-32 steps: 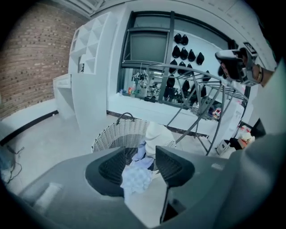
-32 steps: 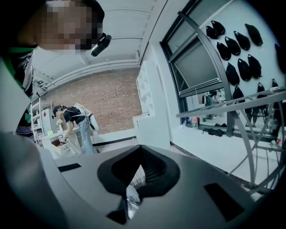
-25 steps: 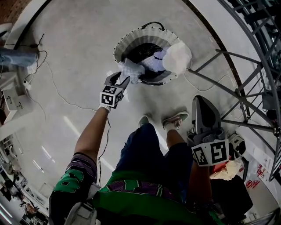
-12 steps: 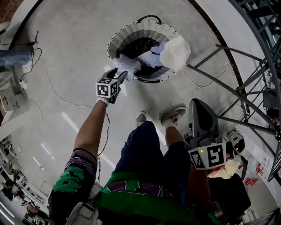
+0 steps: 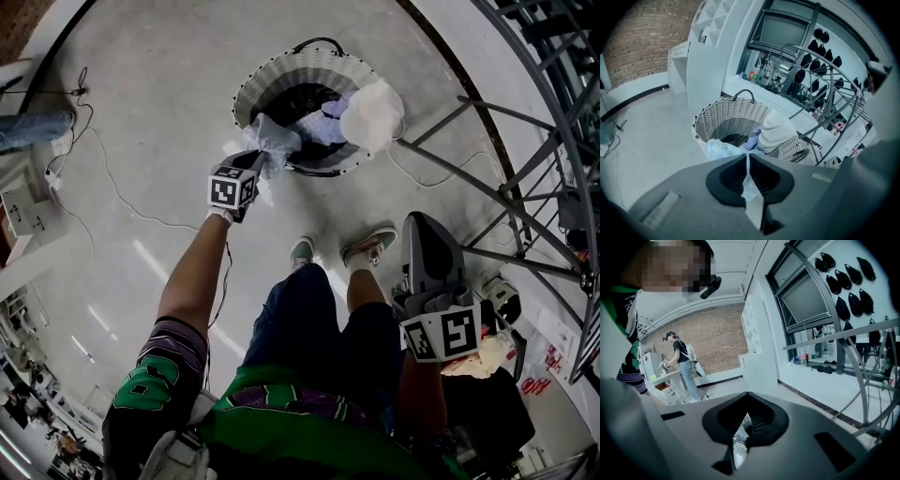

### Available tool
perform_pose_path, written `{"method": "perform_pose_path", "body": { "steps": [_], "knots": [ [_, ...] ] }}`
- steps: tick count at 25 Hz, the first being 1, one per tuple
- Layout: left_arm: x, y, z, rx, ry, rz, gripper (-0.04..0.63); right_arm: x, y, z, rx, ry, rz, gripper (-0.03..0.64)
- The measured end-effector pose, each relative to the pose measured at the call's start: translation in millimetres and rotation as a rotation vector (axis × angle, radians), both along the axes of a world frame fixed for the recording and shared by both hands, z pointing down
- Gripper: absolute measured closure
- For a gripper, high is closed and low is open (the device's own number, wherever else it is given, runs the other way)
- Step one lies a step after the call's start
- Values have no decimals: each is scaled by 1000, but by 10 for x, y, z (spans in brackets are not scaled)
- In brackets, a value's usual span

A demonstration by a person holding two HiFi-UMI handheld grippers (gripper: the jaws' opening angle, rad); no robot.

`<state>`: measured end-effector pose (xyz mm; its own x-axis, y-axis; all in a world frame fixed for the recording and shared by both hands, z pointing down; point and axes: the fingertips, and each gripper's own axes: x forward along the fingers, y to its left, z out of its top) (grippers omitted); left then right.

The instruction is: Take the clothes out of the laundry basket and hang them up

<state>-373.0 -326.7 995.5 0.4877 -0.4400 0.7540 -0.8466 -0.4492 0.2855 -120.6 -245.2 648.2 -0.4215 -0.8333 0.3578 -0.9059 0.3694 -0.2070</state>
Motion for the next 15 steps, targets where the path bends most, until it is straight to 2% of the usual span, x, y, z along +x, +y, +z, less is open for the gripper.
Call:
{"method": "perform_pose_path", "body": {
  "steps": [6, 15],
  "knots": [
    [31, 20, -391, 41, 9, 23, 565, 12, 96, -288, 17, -3, 7, 617],
    [85, 150, -1252, 105, 28, 64, 565, -7, 308, -961, 70, -14, 35, 617]
  ]
}}
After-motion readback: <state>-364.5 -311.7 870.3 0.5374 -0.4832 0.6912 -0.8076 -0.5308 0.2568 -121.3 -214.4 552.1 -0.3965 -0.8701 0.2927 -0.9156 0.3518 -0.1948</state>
